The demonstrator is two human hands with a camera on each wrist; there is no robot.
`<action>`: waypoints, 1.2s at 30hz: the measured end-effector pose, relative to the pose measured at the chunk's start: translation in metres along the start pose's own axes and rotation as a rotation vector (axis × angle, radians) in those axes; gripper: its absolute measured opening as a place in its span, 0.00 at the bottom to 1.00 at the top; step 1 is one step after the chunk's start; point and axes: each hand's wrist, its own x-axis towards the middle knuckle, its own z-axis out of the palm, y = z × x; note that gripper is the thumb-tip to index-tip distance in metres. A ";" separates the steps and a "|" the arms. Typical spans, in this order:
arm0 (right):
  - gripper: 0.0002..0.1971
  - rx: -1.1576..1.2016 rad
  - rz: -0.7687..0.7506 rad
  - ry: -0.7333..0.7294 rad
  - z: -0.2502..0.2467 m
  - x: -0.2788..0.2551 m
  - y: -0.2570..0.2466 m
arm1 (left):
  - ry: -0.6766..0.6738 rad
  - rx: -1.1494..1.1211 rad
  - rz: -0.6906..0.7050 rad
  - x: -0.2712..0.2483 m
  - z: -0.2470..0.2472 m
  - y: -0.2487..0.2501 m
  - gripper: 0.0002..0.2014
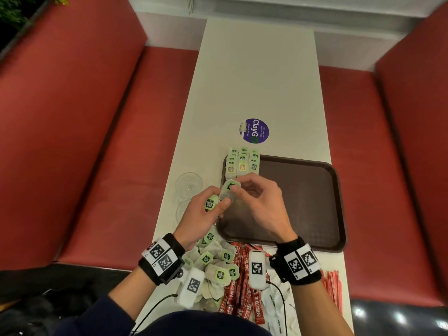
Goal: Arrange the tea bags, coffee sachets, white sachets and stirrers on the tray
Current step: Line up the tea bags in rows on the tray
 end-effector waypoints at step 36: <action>0.17 -0.500 0.100 0.181 -0.018 0.107 0.156 | 0.149 -0.188 -0.192 -0.012 -0.040 -0.020 0.09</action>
